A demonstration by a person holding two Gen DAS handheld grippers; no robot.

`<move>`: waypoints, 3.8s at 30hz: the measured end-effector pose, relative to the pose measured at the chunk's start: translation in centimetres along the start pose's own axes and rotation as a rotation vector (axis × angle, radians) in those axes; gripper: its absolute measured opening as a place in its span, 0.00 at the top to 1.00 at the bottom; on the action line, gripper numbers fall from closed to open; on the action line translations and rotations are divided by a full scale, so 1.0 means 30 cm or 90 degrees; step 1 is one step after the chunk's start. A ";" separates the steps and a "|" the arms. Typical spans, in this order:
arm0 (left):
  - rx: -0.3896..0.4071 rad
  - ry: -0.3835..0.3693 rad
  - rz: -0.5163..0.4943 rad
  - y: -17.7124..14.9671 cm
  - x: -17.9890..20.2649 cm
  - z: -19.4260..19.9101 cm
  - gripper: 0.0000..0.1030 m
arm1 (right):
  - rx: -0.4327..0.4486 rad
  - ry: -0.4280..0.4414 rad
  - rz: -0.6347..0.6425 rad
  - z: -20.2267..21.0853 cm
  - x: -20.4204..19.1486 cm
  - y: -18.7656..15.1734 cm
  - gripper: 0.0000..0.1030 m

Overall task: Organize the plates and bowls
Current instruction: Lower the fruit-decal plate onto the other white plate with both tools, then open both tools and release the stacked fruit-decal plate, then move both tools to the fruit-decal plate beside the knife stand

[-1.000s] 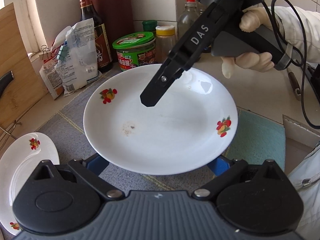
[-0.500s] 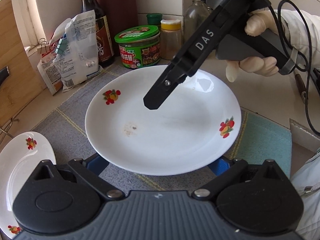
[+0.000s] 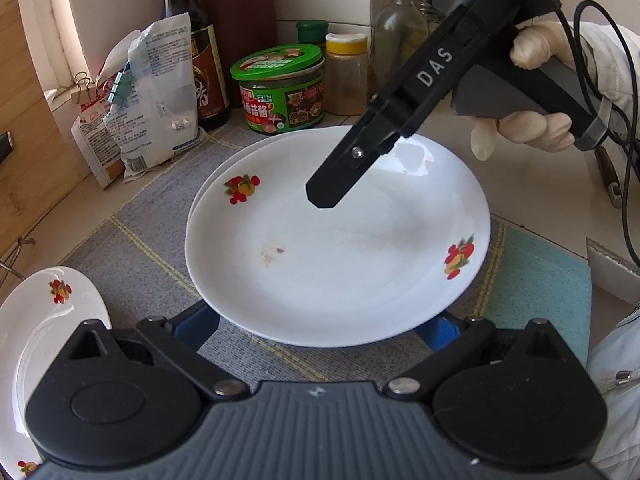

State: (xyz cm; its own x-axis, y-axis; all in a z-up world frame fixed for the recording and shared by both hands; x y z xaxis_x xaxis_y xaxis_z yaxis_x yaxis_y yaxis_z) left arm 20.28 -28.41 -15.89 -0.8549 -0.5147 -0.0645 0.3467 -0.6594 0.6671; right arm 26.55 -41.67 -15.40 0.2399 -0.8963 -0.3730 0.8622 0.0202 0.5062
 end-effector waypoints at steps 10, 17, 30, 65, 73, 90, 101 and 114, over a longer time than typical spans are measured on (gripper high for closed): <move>-0.005 -0.004 0.002 0.003 0.001 -0.006 0.01 | 0.009 0.004 -0.013 0.027 0.007 -0.002 0.00; -0.004 0.001 -0.005 0.006 0.008 -0.007 0.02 | 0.022 0.003 -0.019 0.053 0.011 -0.008 0.00; 0.014 0.006 -0.004 0.017 0.012 0.003 0.01 | 0.015 -0.058 0.012 0.078 -0.017 -0.027 0.00; 0.123 0.131 0.133 -0.085 -0.170 0.288 0.01 | 0.121 -0.246 0.125 0.068 -0.304 -0.006 0.00; 0.090 0.225 0.241 -0.259 -0.318 0.355 0.01 | 0.114 -0.215 0.163 -0.006 -0.423 0.024 0.00; 0.041 0.248 0.317 -0.461 -0.429 0.291 0.01 | 0.066 -0.172 0.236 -0.156 -0.606 0.053 0.00; 0.033 0.249 0.315 -0.451 -0.463 0.232 0.01 | 0.045 -0.147 0.233 -0.209 -0.578 0.127 0.00; 0.053 0.269 0.323 -0.429 -0.489 0.210 0.00 | 0.014 -0.102 0.265 -0.319 -0.589 0.243 0.00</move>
State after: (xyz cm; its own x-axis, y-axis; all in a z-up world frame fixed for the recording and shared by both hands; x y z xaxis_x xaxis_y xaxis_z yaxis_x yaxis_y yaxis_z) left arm 25.92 -8.92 -18.88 -0.3621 -0.9321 -0.0014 0.6207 -0.2423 0.7456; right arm 32.86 -21.46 -12.56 0.4908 -0.8712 -0.0099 0.6964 0.3855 0.6054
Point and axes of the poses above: each gripper's, at about its wrist camera, not at the fingertips, and z roughly against the way its jaws point, x to its right, y to its top, the point moved 8 cm from there along -z, roughly the way its jaws point, and after that the axes turned 1 degree about x, right-handed, at the moved point
